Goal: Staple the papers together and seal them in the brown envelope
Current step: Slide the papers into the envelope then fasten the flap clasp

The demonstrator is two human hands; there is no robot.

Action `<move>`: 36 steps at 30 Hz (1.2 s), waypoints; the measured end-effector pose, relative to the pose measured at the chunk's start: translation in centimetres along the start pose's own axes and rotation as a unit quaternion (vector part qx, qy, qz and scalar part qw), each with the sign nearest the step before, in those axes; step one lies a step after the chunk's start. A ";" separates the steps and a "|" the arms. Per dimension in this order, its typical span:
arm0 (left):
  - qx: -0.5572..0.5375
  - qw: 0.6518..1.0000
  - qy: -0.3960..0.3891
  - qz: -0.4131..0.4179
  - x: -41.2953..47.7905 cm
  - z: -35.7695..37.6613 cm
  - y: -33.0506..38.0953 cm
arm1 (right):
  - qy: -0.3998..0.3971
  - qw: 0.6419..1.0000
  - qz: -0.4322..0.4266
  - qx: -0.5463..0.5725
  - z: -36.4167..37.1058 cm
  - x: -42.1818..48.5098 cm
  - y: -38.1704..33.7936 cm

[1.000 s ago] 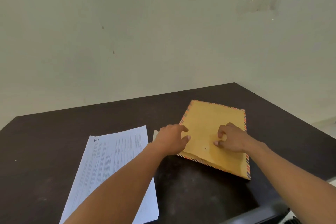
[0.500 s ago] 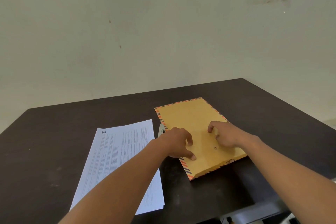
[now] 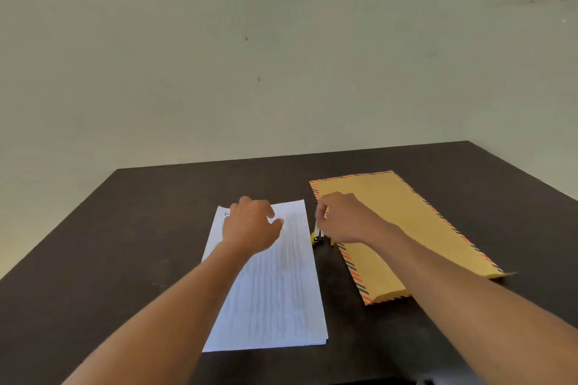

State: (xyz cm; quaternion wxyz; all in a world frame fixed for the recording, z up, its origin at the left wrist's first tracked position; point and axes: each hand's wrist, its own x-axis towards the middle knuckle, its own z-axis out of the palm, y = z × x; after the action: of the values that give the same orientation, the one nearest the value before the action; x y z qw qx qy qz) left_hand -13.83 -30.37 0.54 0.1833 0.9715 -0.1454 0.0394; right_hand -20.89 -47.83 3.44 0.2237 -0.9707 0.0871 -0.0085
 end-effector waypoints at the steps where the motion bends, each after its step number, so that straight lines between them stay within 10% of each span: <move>1: 0.016 0.999 -0.015 -0.038 -0.3 -0.5 -2.0 | -0.027 0.999 0.006 -0.022 1.2 0.0 -1.6; 15: -0.240 0.937 -0.024 -0.254 -2.6 -2.3 -10.2 | -0.028 0.995 0.050 -0.080 9.3 1.6 -5.0; 20: -0.311 0.918 -0.114 -0.217 -3.0 -2.5 -9.9 | -0.026 0.998 0.045 -0.039 9.4 2.1 -4.4; 29: -0.475 0.863 0.130 -0.110 -2.1 -5.9 -8.4 | 0.068 0.991 0.049 0.109 3.2 2.1 -4.8; 36: -0.626 0.744 0.195 -0.129 1.2 -7.3 -2.6 | -0.031 0.837 0.118 0.534 -3.0 -2.3 -5.1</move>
State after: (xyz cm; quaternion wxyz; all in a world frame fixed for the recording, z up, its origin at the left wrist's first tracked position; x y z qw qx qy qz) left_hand -12.13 -25.70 6.63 0.7778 0.6192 0.0281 0.1040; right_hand -22.46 -44.28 8.43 0.7091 -0.6830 0.1755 0.0029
